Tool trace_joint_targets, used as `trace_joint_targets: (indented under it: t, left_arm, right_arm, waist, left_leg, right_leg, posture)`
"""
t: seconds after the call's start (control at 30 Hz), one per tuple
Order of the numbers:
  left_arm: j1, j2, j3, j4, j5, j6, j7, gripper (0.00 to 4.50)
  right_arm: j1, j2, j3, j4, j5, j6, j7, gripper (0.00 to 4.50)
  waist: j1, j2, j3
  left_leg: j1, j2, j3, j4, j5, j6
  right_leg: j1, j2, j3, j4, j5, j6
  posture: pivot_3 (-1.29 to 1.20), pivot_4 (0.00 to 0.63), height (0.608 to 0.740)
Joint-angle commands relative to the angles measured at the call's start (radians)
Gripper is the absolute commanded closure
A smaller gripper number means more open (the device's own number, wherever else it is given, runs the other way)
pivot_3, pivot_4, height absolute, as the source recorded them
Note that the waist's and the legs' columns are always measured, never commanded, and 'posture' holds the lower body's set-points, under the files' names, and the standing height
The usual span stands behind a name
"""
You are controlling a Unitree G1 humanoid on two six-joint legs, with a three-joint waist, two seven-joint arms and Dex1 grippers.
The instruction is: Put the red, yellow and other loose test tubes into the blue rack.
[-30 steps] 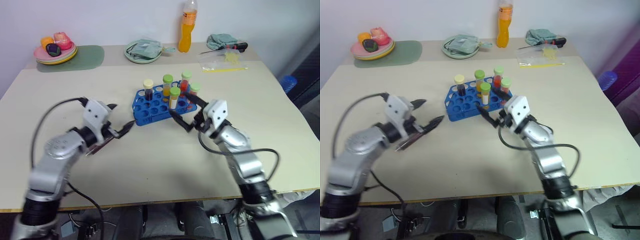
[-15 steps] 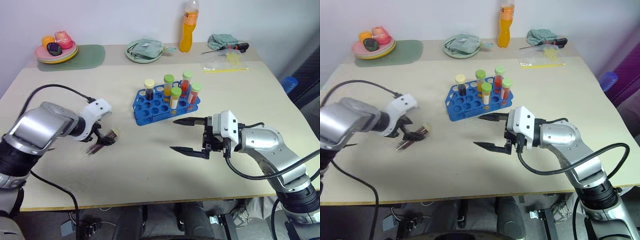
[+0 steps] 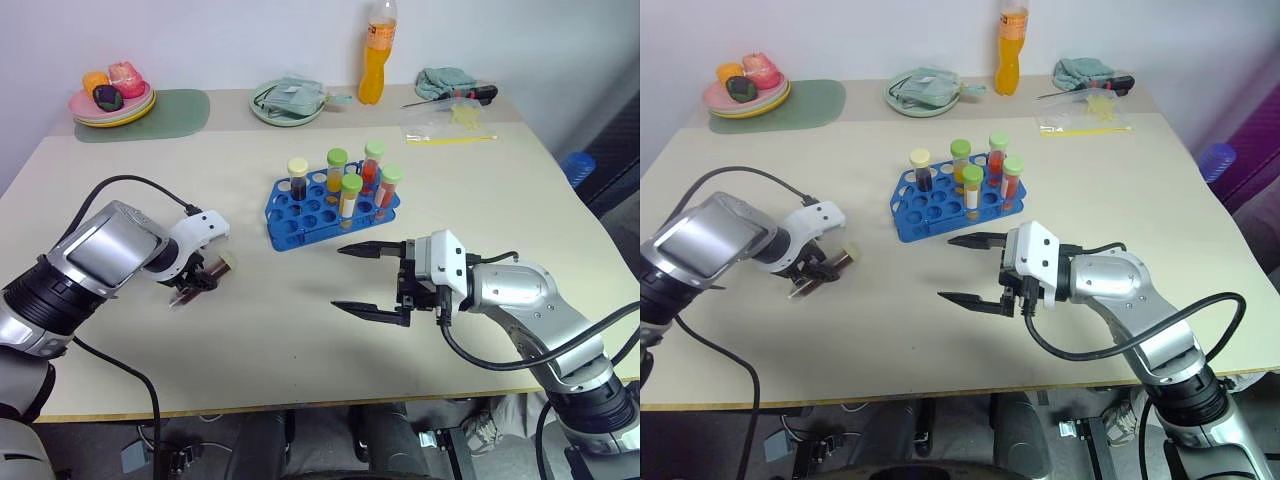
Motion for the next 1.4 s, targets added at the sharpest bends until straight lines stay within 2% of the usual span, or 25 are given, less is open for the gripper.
trace_joint_targets:
  t: [0.03,0.13,0.23,0.27,0.33,0.37,0.43,0.5,0.57,0.67,0.77,1.03,1.4]
  left_arm:
    - [0.002,0.032,0.026,-0.027,0.041,-0.048,0.001,3.74]
    - [0.059,0.041,0.18,-0.068,0.022,-0.17,0.029,3.74]
    - [0.208,-0.05,0.511,-0.152,-0.053,-0.475,0.096,3.74]
    - [0.252,-0.108,0.611,-0.196,-0.085,-0.543,0.128,3.74]
    - [0.3,-0.224,0.726,-0.271,-0.142,-0.582,0.195,3.74]
    - [0.316,-0.345,0.769,-0.303,-0.186,-0.575,0.288,3.74]
    - [0.346,-0.537,0.752,-0.346,-0.143,-0.63,0.467,3.74]
    - [0.384,-0.664,0.654,-0.339,0.036,-0.8,0.621,3.74]
    - [0.414,-0.806,0.615,-0.305,0.078,-0.888,0.722,3.74]
    - [0.446,-0.901,0.485,-0.193,0.217,-1.086,0.788,3.74]
    - [0.443,-0.954,0.447,-0.045,0.278,-1.225,0.835,3.74]
    - [0.405,-1.003,0.449,0.177,0.258,-1.378,0.808,3.74]
    - [0.366,-1.033,0.449,0.323,0.259,-1.477,0.778,3.74]
  right_arm:
    - [-0.002,0.008,-0.007,-0.045,0.003,-0.006,-0.005,0.71]
    - [0.0,0.013,-0.016,-0.044,0.011,0.001,-0.014,0.71]
    - [0.016,0.039,-0.034,-0.04,0.024,0.016,-0.057,0.71]
    - [0.029,0.066,-0.046,-0.028,0.019,0.018,-0.097,0.71]
    - [0.055,0.105,-0.061,-0.004,-0.001,0.013,-0.153,0.71]
    - [0.077,0.128,-0.058,0.025,-0.031,-0.003,-0.187,0.71]
    - [0.116,0.167,-0.053,0.073,-0.067,-0.031,-0.233,0.71]
    - [0.14,0.215,-0.059,0.117,-0.084,-0.057,-0.276,0.71]
    - [0.15,0.259,-0.065,0.148,-0.088,-0.066,-0.31,0.71]
    - [0.153,0.287,-0.049,0.178,-0.122,-0.098,-0.326,0.71]
    - [0.14,0.301,-0.056,0.189,-0.126,-0.103,-0.336,0.71]
    - [0.132,0.297,-0.087,0.19,-0.125,-0.1,-0.342,0.71]
    - [0.162,0.295,-0.092,0.174,-0.128,-0.099,-0.347,0.71]
  waist:
    - [0.0,0.0,0.0]
    - [-0.001,0.0,0.0]
    - [0.0,-0.001,0.0]
    - [0.001,-0.001,0.0]
    - [0.006,-0.001,0.0]
    - [0.009,-0.001,0.0]
    - [0.025,-0.002,-0.002]
    - [0.027,-0.003,-0.002]
    - [0.025,-0.003,-0.002]
    - [0.024,-0.003,-0.002]
    - [0.022,-0.003,-0.003]
    - [0.024,-0.002,-0.003]
    - [0.023,-0.002,-0.003]
  left_leg:
    - [0.0,0.0,0.0,0.0,0.0,0.0]
    - [0.0,0.0,0.0,0.0,0.0,0.0]
    - [-0.001,0.001,-0.001,0.0,0.0,0.0]
    - [-0.001,0.001,-0.001,0.0,0.0,0.0]
    - [-0.001,0.0,-0.001,0.001,0.0,0.0]
    - [-0.001,0.0,-0.001,0.001,0.0,0.0]
    - [0.0,-0.001,0.0,0.002,0.0,0.0]
    - [0.001,-0.003,-0.001,0.003,0.0,0.0]
    - [0.002,-0.004,-0.001,0.003,0.0,0.0]
    - [0.002,-0.008,-0.001,0.003,0.0,-0.001]
    - [0.002,-0.008,-0.001,0.002,0.0,-0.001]
    - [0.002,-0.008,-0.001,0.002,0.0,-0.001]
    - [0.002,-0.009,-0.002,0.002,0.0,-0.001]
  right_leg:
    - [0.0,0.0,0.0,0.0,0.0,0.0]
    - [0.0,0.0,0.0,0.0,0.0,0.0]
    - [-0.001,-0.001,0.0,0.0,0.0,0.0]
    - [-0.001,-0.001,0.0,0.0,0.0,0.0]
    - [0.0,-0.003,-0.001,0.0,0.0,0.0]
    - [0.0,-0.004,-0.001,-0.001,0.0,0.0]
    - [0.002,-0.004,0.0,-0.001,0.001,0.0]
    - [0.005,-0.005,0.0,-0.001,0.001,0.0]
    - [0.005,-0.005,0.001,0.0,0.001,0.0]
    - [0.004,-0.005,0.001,0.0,0.001,0.001]
    - [0.004,-0.004,0.001,0.0,0.001,0.001]
    - [0.003,-0.004,0.001,0.0,0.001,0.001]
    - [0.004,-0.004,0.0,0.0,0.001,0.001]
  posture:
    - [0.0,0.15,0.74]
    - [0.0,0.15,0.74]
    - [0.0,0.15,0.74]
    - [0.0,0.15,0.74]
    - [0.0,0.15,0.74]
    - [0.0,0.15,0.74]
    - [0.0,0.15,0.74]
    - [0.0,0.15,0.74]
    - [0.0,0.15,0.74]
    - [0.0,0.15,0.74]
    - [0.0,0.15,0.74]
    - [0.0,0.15,0.74]
    - [0.0,0.15,0.74]
